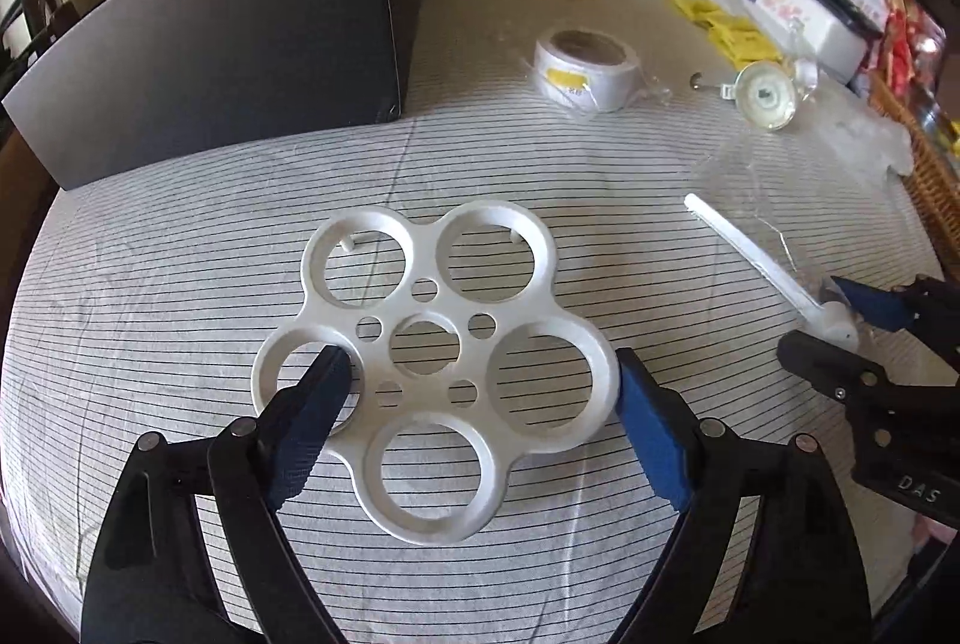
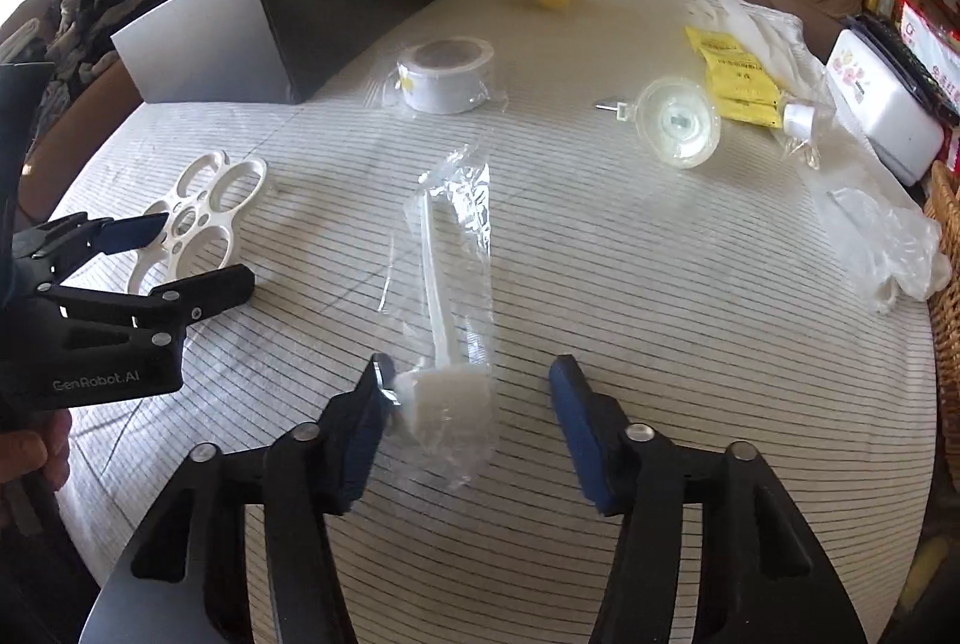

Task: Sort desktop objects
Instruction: 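Grasp white ring holder with left tool while right tool grasps bagged stick, then set ring holder on purple plate with left tool while right tool lifts stick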

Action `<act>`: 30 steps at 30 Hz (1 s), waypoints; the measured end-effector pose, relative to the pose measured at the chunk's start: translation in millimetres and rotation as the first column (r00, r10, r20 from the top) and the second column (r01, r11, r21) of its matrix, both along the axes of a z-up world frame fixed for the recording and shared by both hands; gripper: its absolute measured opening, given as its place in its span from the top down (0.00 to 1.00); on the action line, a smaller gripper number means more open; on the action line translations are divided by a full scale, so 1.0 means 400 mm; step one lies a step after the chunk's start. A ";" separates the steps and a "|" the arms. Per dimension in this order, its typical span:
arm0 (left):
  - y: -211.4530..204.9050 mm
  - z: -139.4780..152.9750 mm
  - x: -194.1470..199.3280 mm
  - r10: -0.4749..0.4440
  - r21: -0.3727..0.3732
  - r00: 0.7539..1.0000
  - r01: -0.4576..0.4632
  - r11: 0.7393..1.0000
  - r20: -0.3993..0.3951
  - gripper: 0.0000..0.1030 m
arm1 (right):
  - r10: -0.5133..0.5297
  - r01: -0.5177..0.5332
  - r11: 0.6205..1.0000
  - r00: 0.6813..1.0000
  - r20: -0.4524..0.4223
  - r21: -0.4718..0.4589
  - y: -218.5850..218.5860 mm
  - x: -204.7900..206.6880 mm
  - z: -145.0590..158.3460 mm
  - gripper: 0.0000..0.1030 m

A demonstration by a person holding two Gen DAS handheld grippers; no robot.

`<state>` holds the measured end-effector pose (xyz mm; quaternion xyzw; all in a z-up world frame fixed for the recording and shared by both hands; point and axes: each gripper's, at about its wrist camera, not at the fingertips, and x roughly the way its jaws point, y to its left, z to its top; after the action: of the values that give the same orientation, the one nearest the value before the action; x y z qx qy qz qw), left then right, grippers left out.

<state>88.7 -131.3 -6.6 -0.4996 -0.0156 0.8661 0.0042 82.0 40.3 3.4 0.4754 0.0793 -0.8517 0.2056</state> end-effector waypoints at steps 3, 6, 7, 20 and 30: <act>-0.006 0.010 0.004 0.004 0.032 1.000 -0.003 0.999 -0.017 0.20 | -0.011 0.011 0.999 1.000 0.004 -0.032 0.010 -0.005 0.003 0.69; -0.023 0.035 0.009 0.008 0.086 0.999 -0.004 0.996 -0.042 0.21 | -0.020 0.020 0.998 1.000 0.008 -0.065 0.023 -0.003 0.013 0.69; -0.030 0.042 0.010 0.013 0.098 0.999 -0.008 0.995 -0.047 0.21 | -0.022 0.022 0.997 1.000 0.006 -0.073 0.025 -0.002 0.019 0.69; -0.105 0.251 -0.002 -0.037 0.129 0.990 0.055 0.990 -0.135 0.21 | -0.005 -0.004 0.991 0.998 -0.069 -0.135 0.016 0.041 0.169 0.69; -0.278 0.470 -0.317 0.013 0.086 0.993 -0.003 0.996 -0.118 0.21 | 0.049 -0.076 0.979 0.989 -0.140 -0.192 -0.046 -0.058 0.358 0.69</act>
<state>-38.3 -242.6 181.4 -0.4468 -0.0544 0.8927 0.0229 58.7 21.8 146.7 0.3916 0.0234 -0.8786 0.2723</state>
